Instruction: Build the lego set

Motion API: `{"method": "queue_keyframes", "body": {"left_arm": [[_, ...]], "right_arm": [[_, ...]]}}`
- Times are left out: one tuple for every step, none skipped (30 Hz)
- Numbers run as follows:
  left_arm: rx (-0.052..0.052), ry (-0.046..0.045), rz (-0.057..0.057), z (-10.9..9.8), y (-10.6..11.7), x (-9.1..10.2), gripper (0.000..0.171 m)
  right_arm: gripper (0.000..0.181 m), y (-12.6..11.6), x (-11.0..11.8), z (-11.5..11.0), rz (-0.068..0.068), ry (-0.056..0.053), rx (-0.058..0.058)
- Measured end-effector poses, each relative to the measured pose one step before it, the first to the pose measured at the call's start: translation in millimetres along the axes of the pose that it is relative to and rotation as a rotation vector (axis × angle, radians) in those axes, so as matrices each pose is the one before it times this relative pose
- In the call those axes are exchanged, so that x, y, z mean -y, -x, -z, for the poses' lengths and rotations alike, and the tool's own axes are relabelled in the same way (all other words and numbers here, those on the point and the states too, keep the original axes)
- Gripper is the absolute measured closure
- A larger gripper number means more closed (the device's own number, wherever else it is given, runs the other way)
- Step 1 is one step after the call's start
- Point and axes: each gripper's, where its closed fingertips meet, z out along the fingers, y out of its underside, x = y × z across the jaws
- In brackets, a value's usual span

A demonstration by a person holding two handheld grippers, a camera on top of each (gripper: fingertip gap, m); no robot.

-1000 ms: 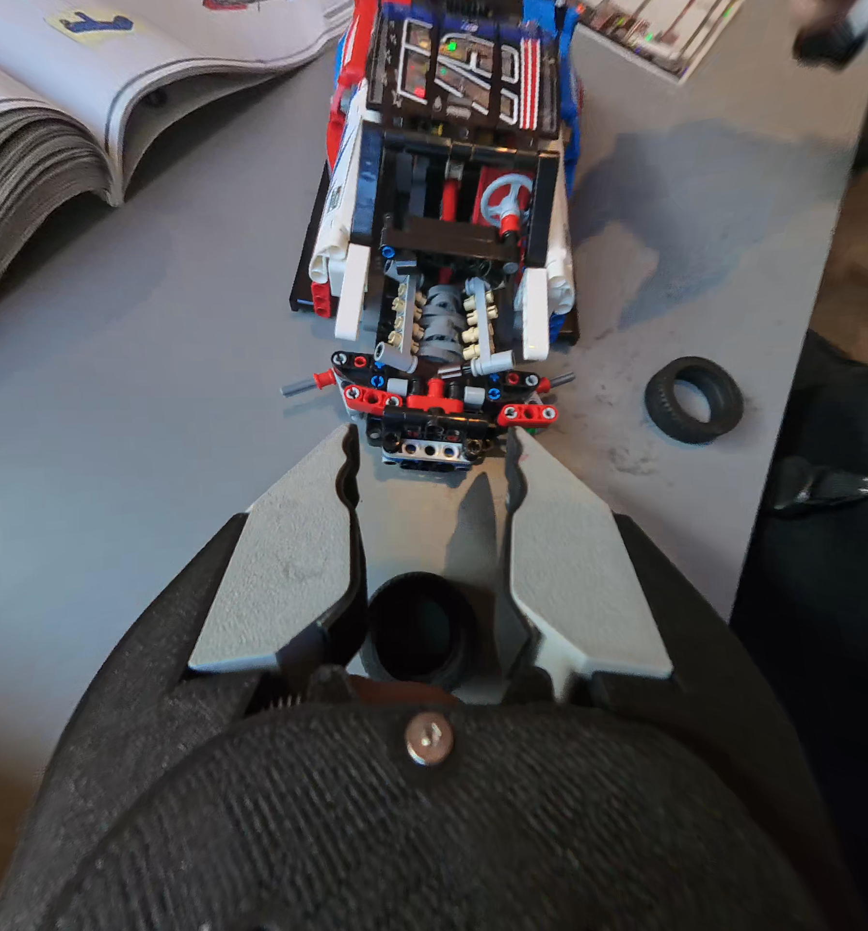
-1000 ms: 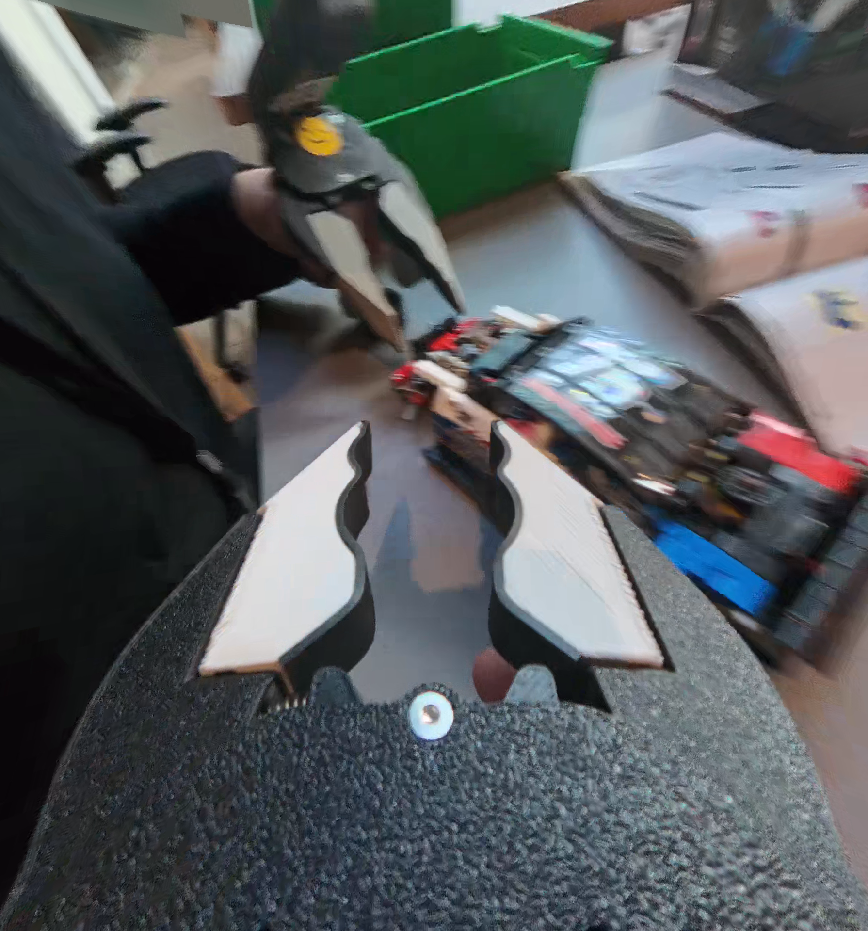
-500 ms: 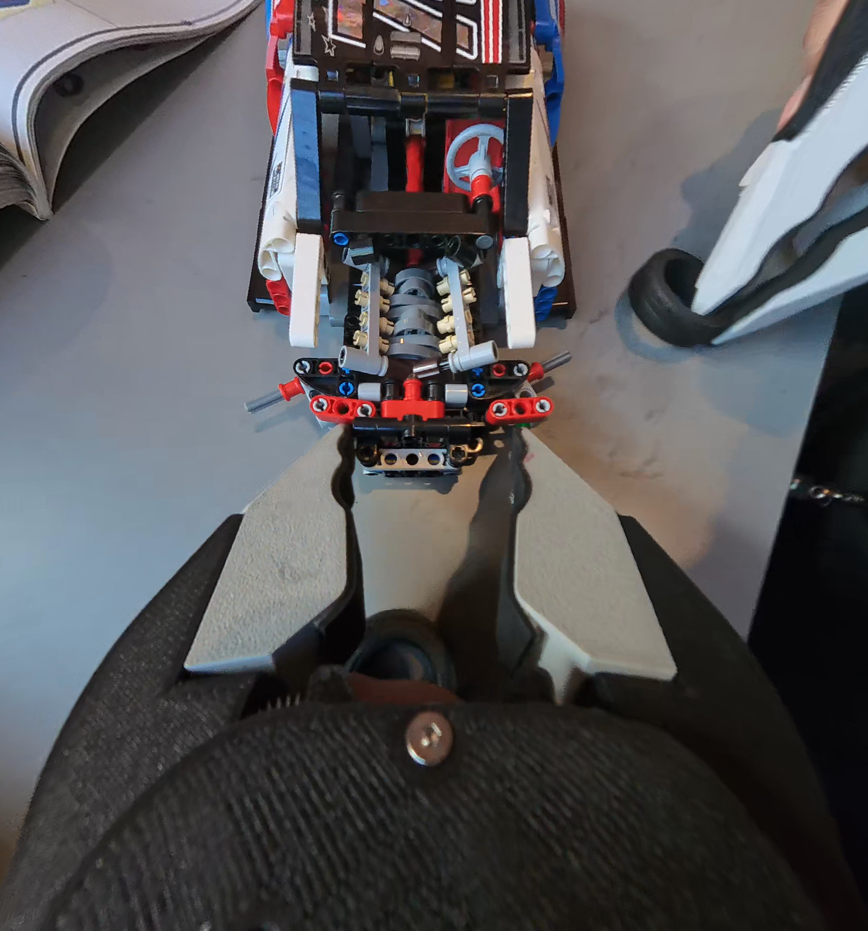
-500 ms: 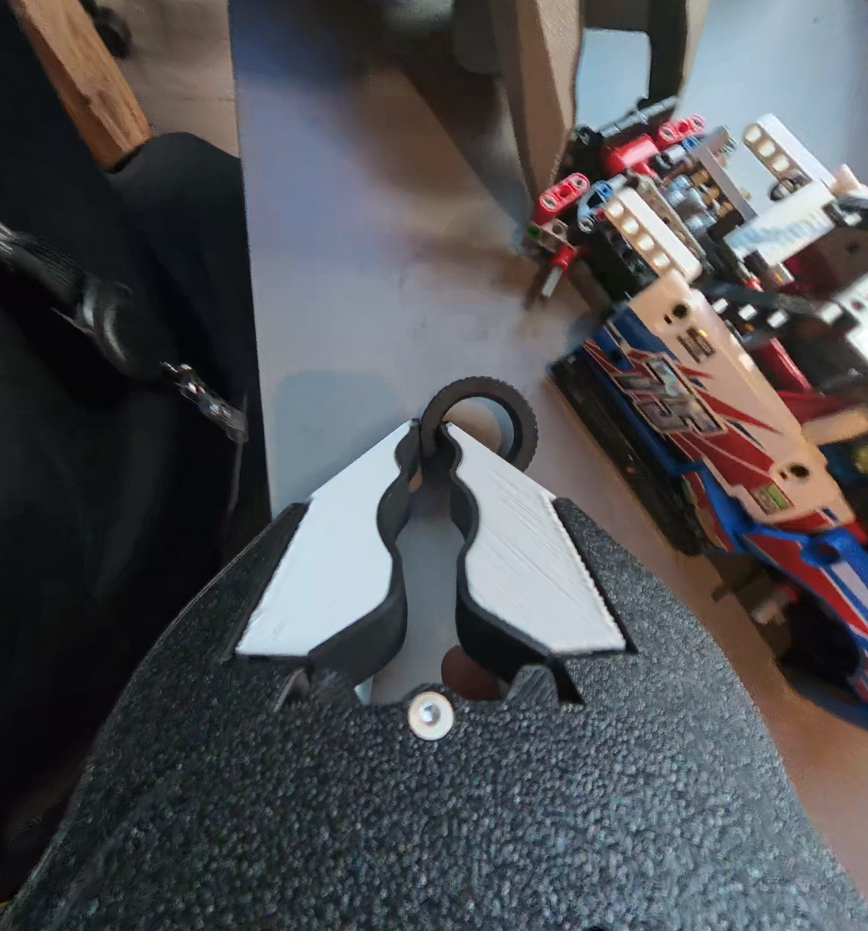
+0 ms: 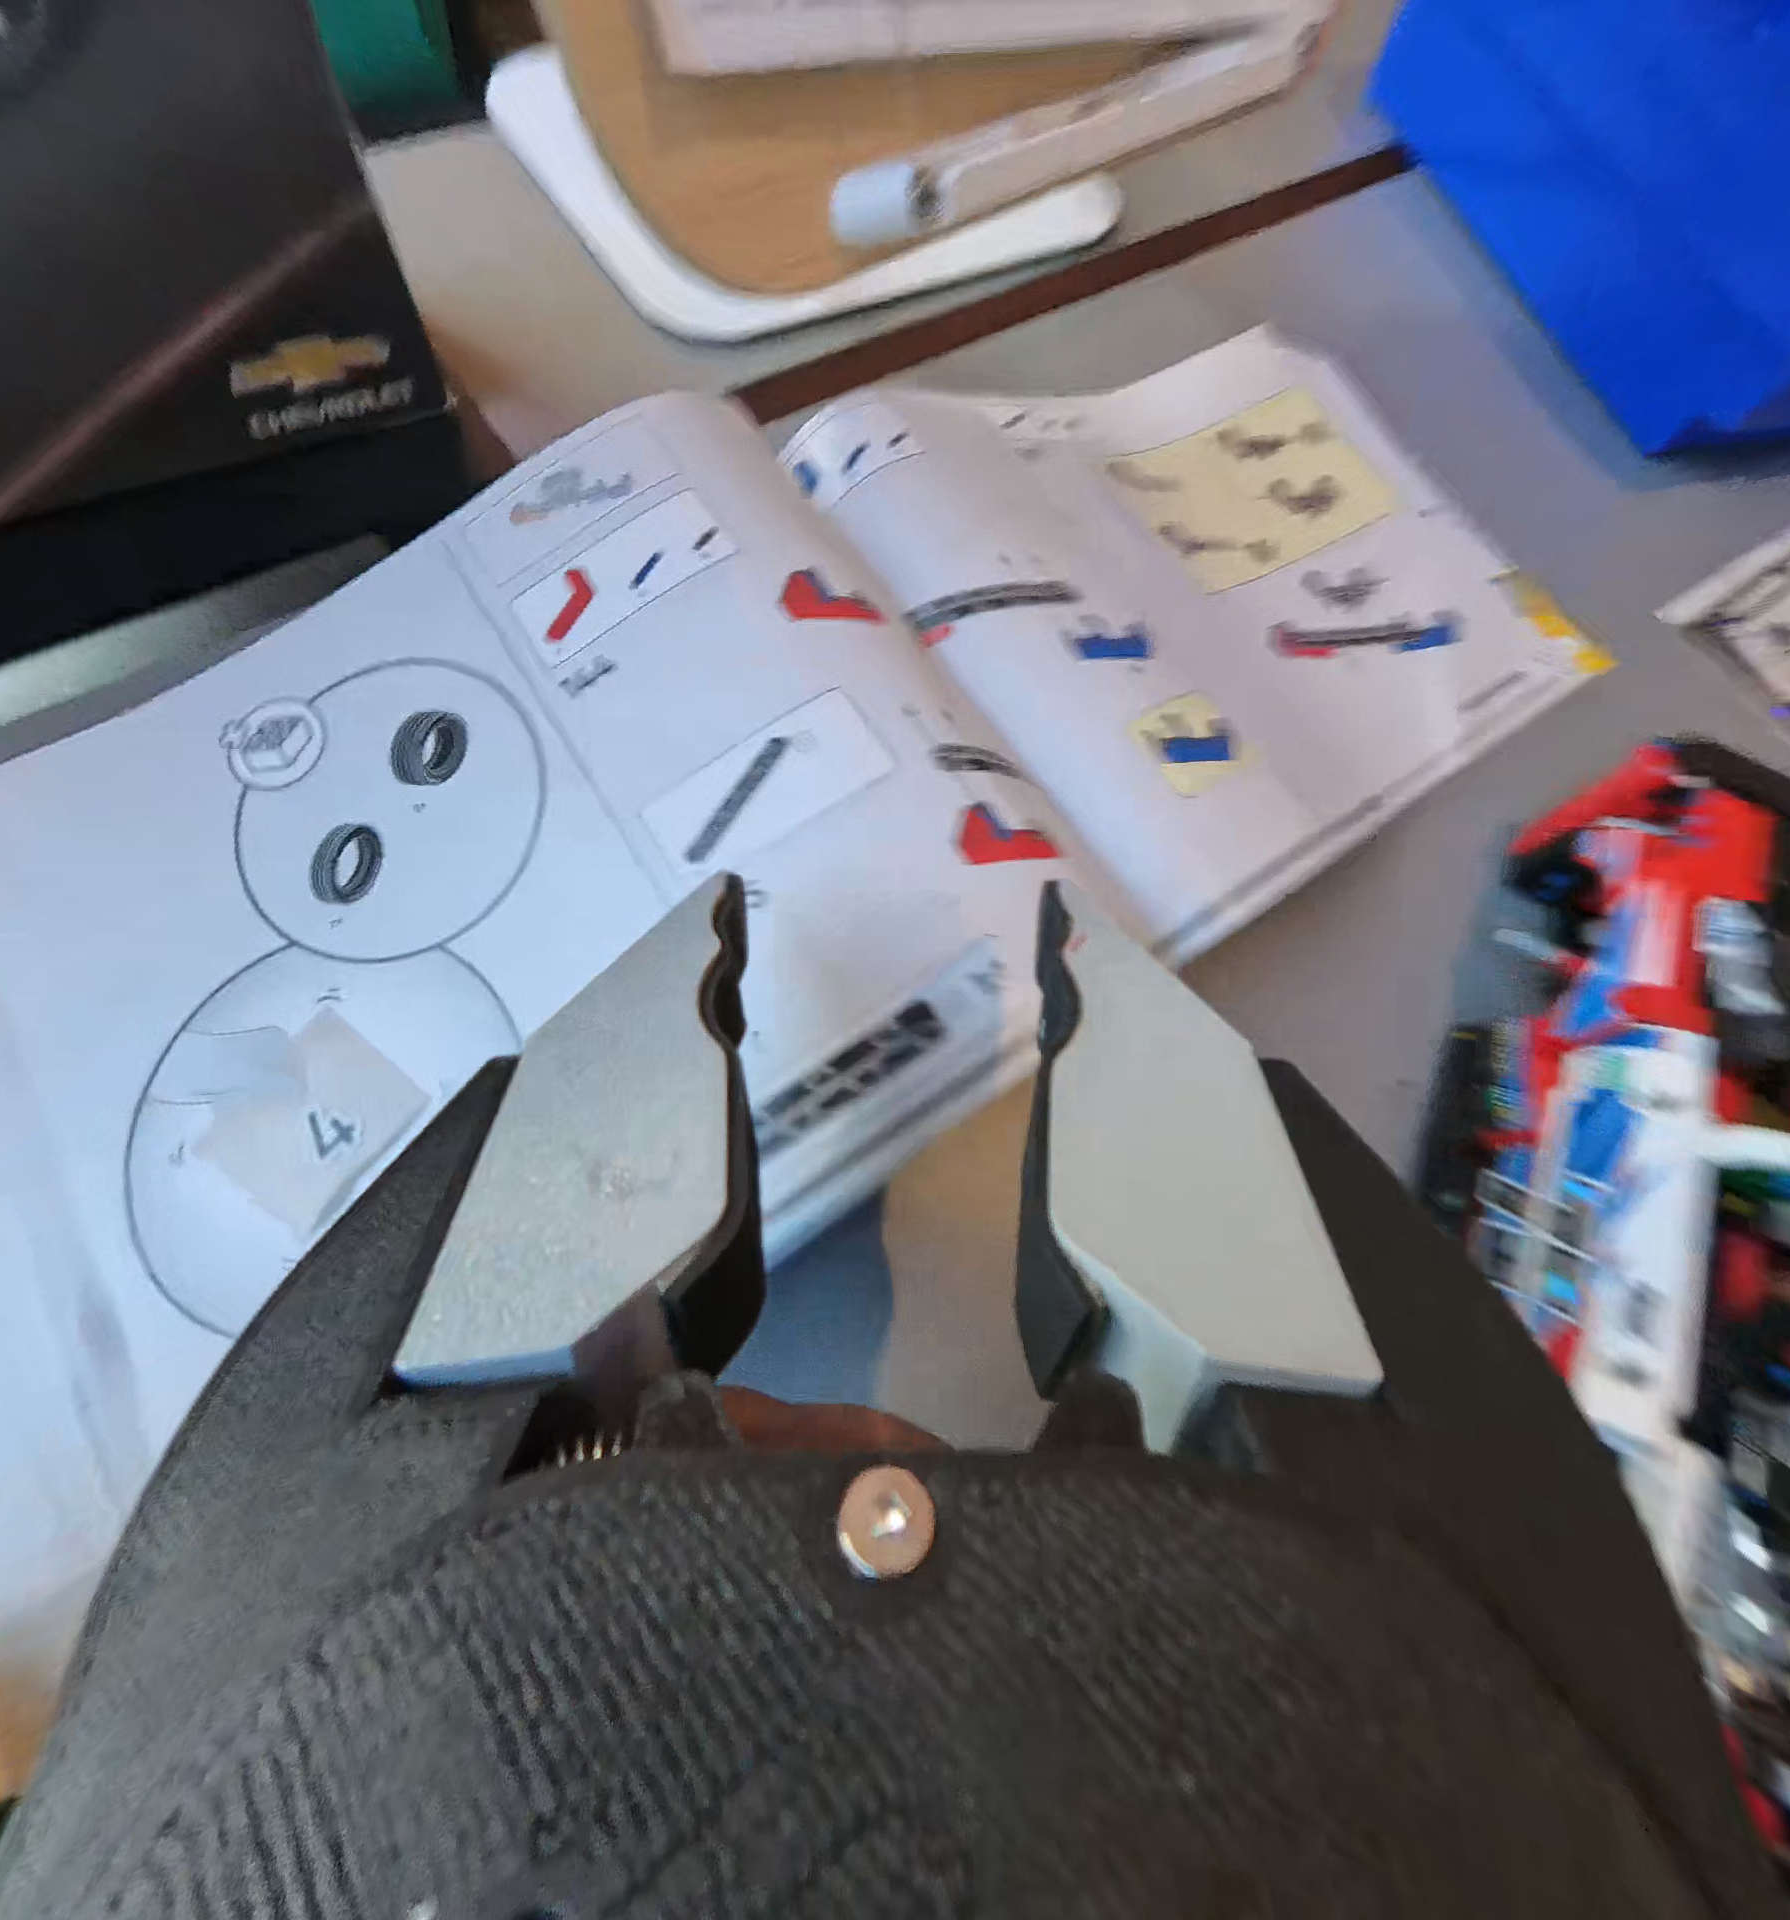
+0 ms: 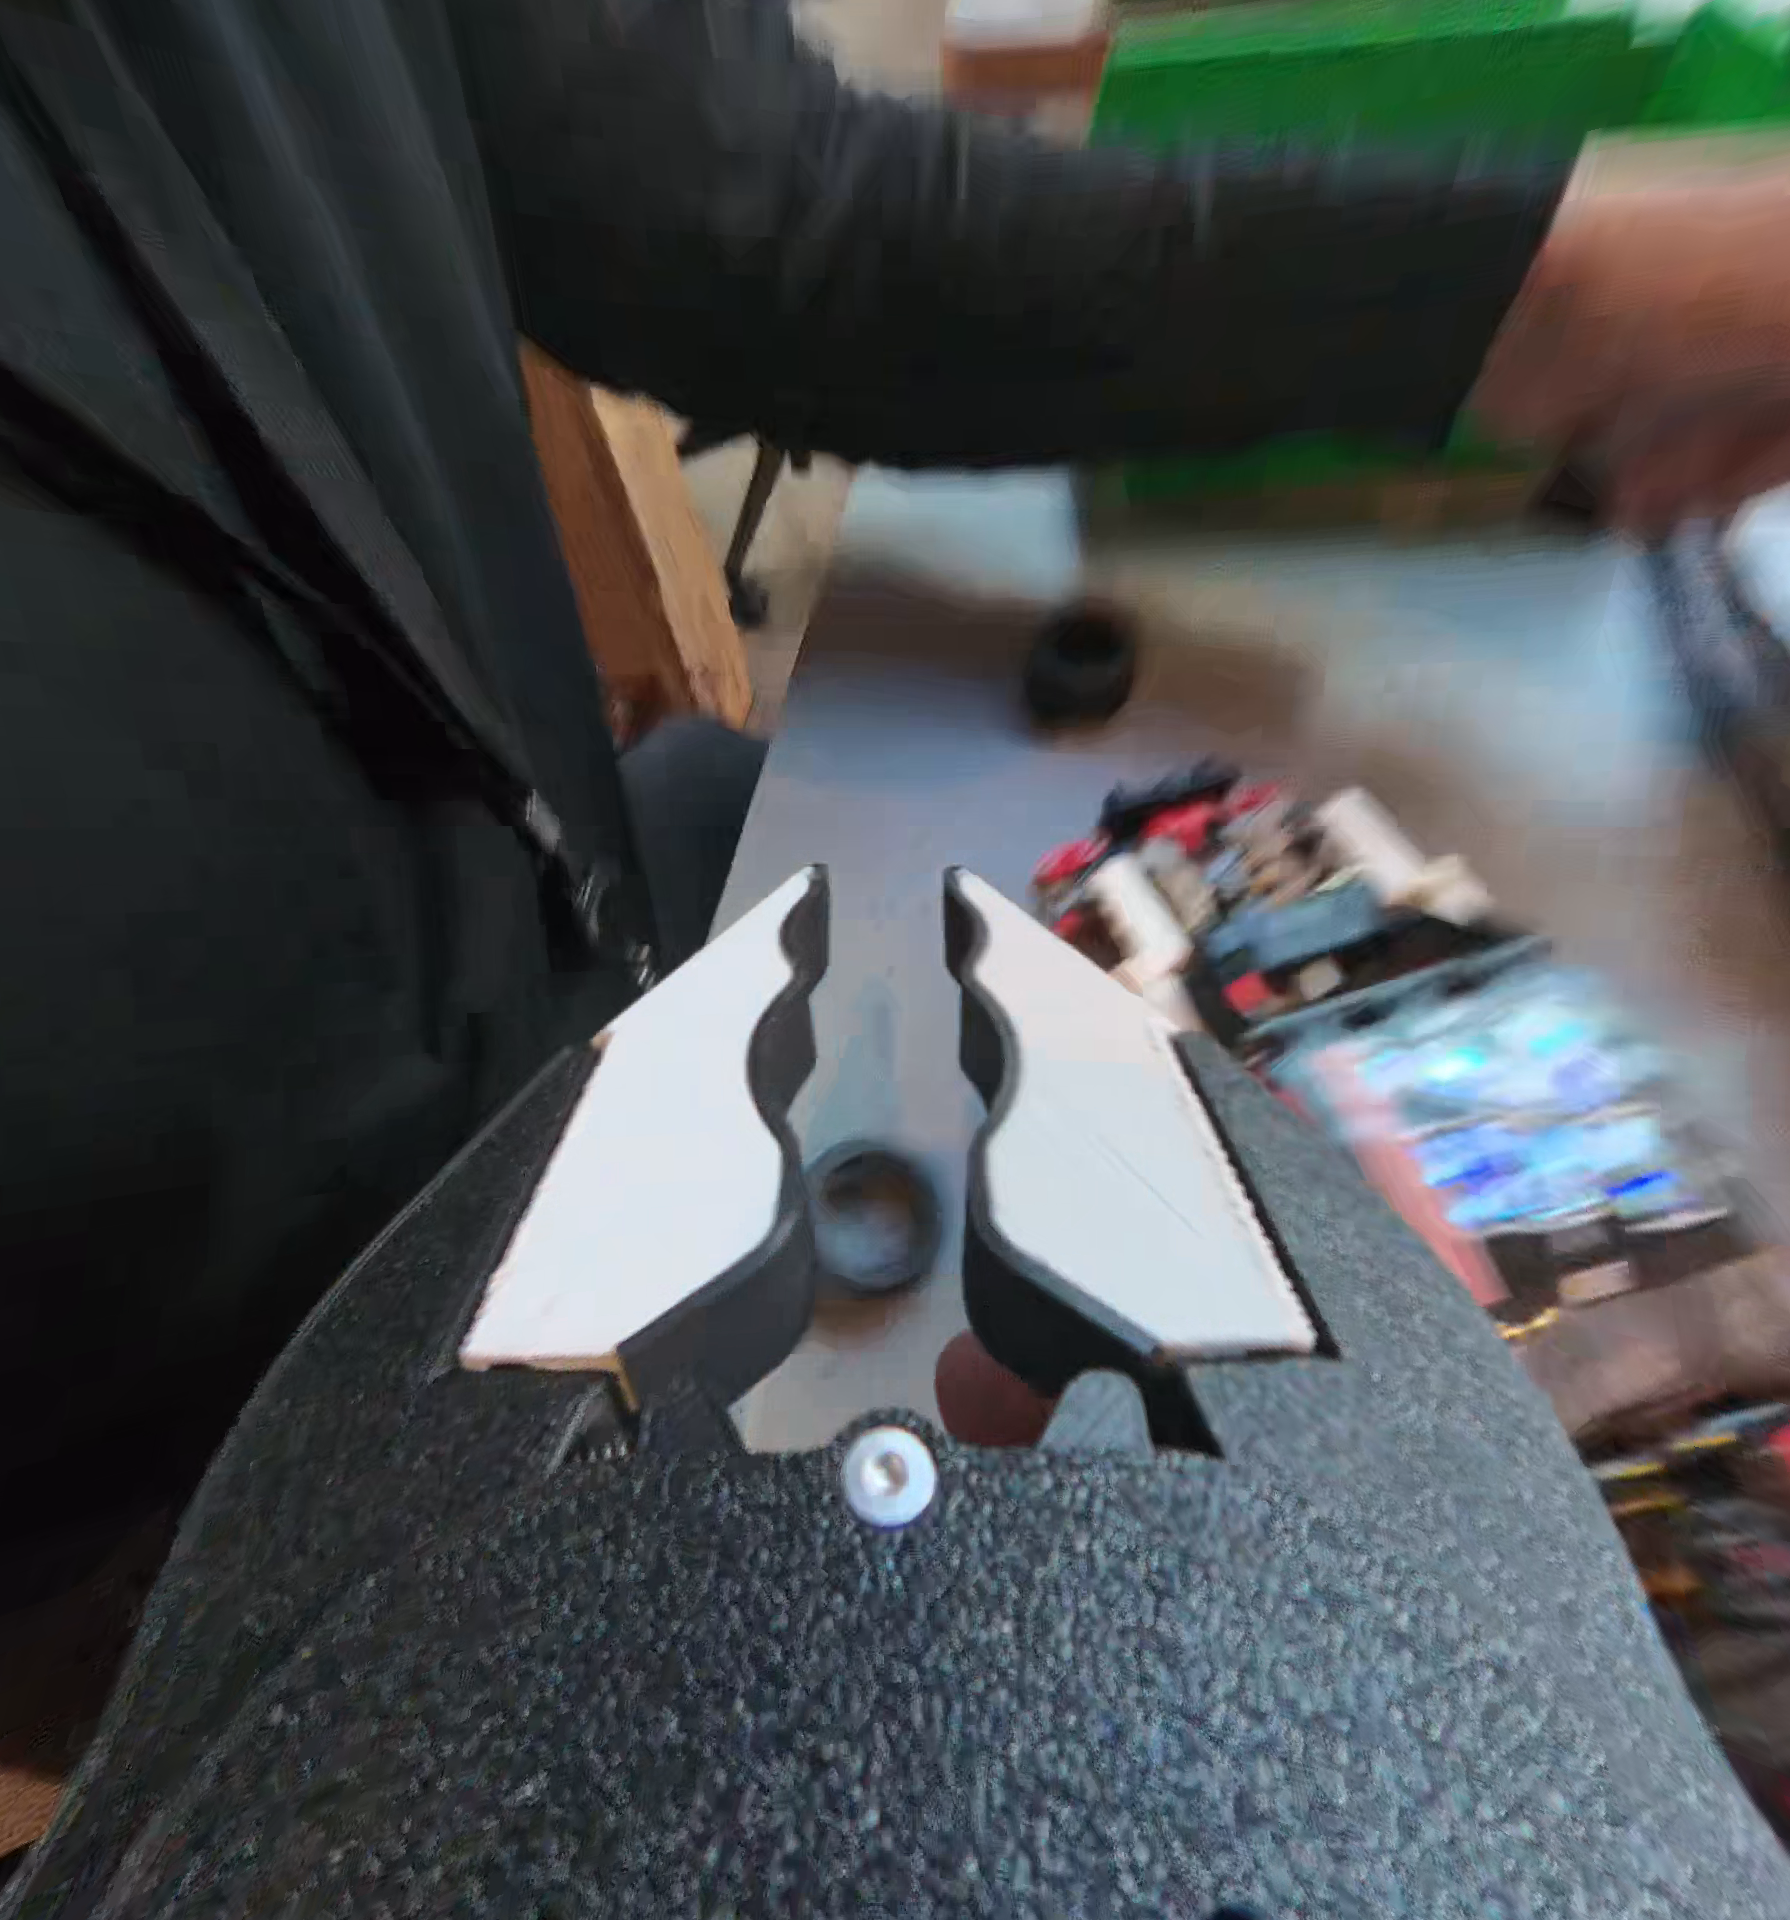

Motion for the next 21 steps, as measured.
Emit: {"method": "queue_keyframes", "body": {"left_arm": [[0.0723, 0.07987, 0.0133, -12.80, 16.00, -11.60, 0.120], [0.0635, 0.11631, 0.0206, -10.89, 11.71, -18.67, 0.119], [0.0184, 0.07919, 0.0224, -7.57, 2.73, -14.42, 0.123], [0.0048, -0.01659, 0.0059, -0.43, -0.26, -2.57, 0.124], [0.0110, -0.01717, 0.0016, 2.42, 1.23, -3.03, 0.132], [0.0140, -0.00139, -0.0093, 2.89, 2.89, -5.32, 0.140], [0.0117, -0.00987, -0.0040, 3.09, 1.80, -4.56, 0.146], [0.0050, -0.01711, 0.0056, 2.24, 0.42, -3.30, 0.150], [0.0062, -0.02125, 0.0018, 1.51, -0.32, -2.53, 0.152], [0.0101, -0.02168, -0.0026, 1.42, -0.45, -2.24, 0.155], [0.0089, -0.01748, 0.0053, 2.01, -0.97, -2.21, 0.158], [0.0025, -0.01578, 0.0132, 1.37, -0.95, -1.40, 0.161], [-0.0083, -0.01072, 0.0063, 1.59, -2.18, -1.60, 0.165], [-0.0041, -0.00711, 0.0046, 1.71, -0.99, -2.04, 0.167], [-0.0064, -0.00964, 0.0024, 2.18, -0.31, -1.96, 0.167], [-0.0266, -0.01115, 0.0207, 3.78, -2.74, -3.29, 0.167], [-0.0399, -0.00686, 0.0369, 4.23, -4.50, -3.19, 0.166], [-0.0535, -0.00991, 0.0443, 5.65, -7.12, -2.44, 0.171], [-0.0520, -0.06299, 0.0543, 7.53, -8.02, 4.51, 0.171], [-0.0467, -0.08390, 0.0415, 8.06, -7.87, 7.76, 0.171], [-0.0228, -0.03478, 0.0141, 5.19, -5.33, 3.60, 0.171]], "right_arm": [[0.165, -20.95, 21.97, 10.23, 0.0349, -0.0394, -0.0190], [0.170, -33.58, 18.65, 8.08, 0.0282, -0.0185, -0.0626], [0.176, -41.15, 13.02, 3.43, 0.0135, 0.0073, -0.0746], [0.181, -44.63, 5.83, -2.86, 0.0000, 0.0386, -0.0688], [0.181, -46.62, -0.58, -8.93, -0.0046, 0.0628, -0.0738], [0.181, -43.84, -4.80, -15.48, -0.0108, 0.0752, -0.0663], [0.181, -34.19, -7.61, -21.79, -0.0130, 0.0871, -0.0291], [0.181, -23.29, -9.38, -26.03, -0.0088, 0.0938, 0.0099], [0.181, -16.59, -8.45, -27.77, -0.0075, 0.0827, 0.0210], [0.181, -10.87, -5.89, -27.83, -0.0136, 0.0639, 0.0244], [0.181, -4.41, -6.26, -26.38, -0.0135, 0.0678, 0.0441], [0.181, -5.62, -6.74, -22.94, -0.0072, 0.0733, 0.0239], [0.181, -2.90, -5.52, -18.39, 0.0044, 0.0645, 0.0209], [0.181, 2.13, -5.25, -13.77, 0.0214, 0.0564, 0.0281], [0.181, 2.83, -2.43, -7.99, 0.0367, 0.0312, 0.0130], [0.181, 4.84, -0.16, -3.89, 0.0302, 0.0106, 0.0140], [0.181, 7.16, -0.50, -1.69, 0.0180, 0.0033, 0.0182], [0.181, 7.71, -0.56, -0.45, 0.0042, -0.0017, 0.0240], [0.181, 10.33, -0.93, -0.83, 0.0079, -0.0081, 0.0265], [0.181, 8.93, -1.21, 0.20, 0.0164, -0.0130, 0.0174], [0.181, 10.16, -1.47, -0.16, 0.0162, -0.0079, 0.0138]]}}
